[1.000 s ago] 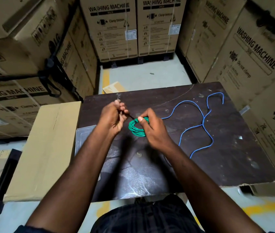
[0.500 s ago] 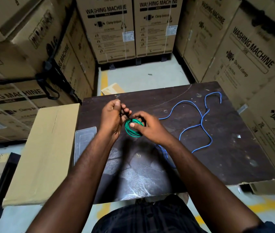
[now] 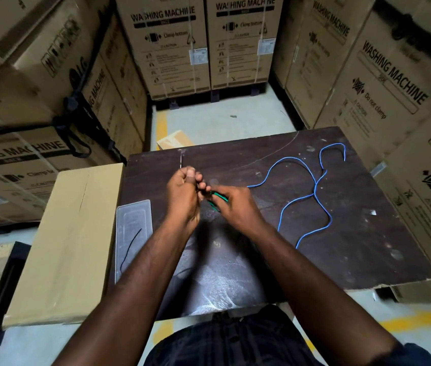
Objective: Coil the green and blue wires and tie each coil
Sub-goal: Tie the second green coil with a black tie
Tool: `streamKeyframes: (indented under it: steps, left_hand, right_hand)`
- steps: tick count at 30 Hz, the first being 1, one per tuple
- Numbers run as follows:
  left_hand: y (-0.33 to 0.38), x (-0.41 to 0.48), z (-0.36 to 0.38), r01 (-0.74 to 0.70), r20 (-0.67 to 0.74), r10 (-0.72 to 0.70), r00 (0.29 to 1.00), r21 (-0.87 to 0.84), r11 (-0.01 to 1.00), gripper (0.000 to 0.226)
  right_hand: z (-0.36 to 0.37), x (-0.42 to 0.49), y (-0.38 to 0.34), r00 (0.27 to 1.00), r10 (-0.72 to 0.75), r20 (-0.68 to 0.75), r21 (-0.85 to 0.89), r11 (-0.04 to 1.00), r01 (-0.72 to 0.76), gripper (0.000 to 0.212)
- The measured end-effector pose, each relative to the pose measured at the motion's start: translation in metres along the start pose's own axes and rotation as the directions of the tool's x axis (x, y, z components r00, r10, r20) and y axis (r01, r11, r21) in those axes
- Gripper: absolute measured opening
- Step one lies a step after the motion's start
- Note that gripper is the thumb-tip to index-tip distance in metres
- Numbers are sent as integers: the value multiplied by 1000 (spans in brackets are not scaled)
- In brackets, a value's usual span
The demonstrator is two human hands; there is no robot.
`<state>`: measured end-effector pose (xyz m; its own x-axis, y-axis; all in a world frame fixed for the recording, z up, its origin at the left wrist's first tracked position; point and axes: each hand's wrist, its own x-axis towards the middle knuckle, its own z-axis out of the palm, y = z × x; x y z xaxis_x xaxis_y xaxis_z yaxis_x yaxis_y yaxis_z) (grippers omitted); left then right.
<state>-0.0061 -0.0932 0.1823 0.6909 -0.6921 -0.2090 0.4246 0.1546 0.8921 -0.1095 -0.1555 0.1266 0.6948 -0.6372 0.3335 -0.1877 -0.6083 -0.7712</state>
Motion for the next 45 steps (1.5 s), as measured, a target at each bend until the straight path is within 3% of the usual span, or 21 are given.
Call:
streamKeyframes:
  steps: [6, 9, 19, 24, 27, 30, 33, 35, 39, 45]
  left_hand:
    - [-22, -7, -6, 118, 0, -118, 993, -33, 992, 30]
    - [-21, 0, -12, 165, -32, -168, 985, -88, 982, 30]
    - [-23, 1, -15, 361, -2, -361, 933, -13, 933, 33]
    - [-18, 15, -20, 371, -57, -384, 921, -161, 914, 30]
    - [-14, 27, -28, 406, 1, -421, 907, -270, 873, 33]
    - [-9, 38, -30, 440, 67, -440, 895, -283, 852, 35]
    - [-4, 45, -32, 474, 70, -471, 880, -220, 853, 36]
    - [-7, 47, -34, 479, 44, -479, 876, -189, 857, 34]
    - [-23, 49, -34, 406, -71, -409, 910, -55, 912, 23]
    - [-20, 60, -33, 321, -62, -325, 944, -68, 945, 20]
  right_hand:
    - [6, -15, 21, 998, 37, 51, -88, 996, -33, 22]
    - [13, -19, 21, 997, 51, 53, -53, 997, -48, 21]
    - [13, -18, 36, 987, -4, 159, -57, 998, 13, 22]
    - [5, -12, 33, 968, -63, 245, -78, 993, 84, 25]
    - [4, -12, 24, 972, -92, 217, -61, 992, 107, 17]
    - [6, -11, 15, 980, -53, 191, -29, 998, 59, 13]
    - [12, -15, 12, 972, -11, 235, 23, 1000, 6, 19]
    - [15, -20, 17, 968, 45, 246, 48, 997, -59, 11]
    - [22, -24, 27, 951, 195, 239, 120, 966, -228, 17]
    - [27, -24, 45, 899, 406, 162, 285, 853, -437, 30]
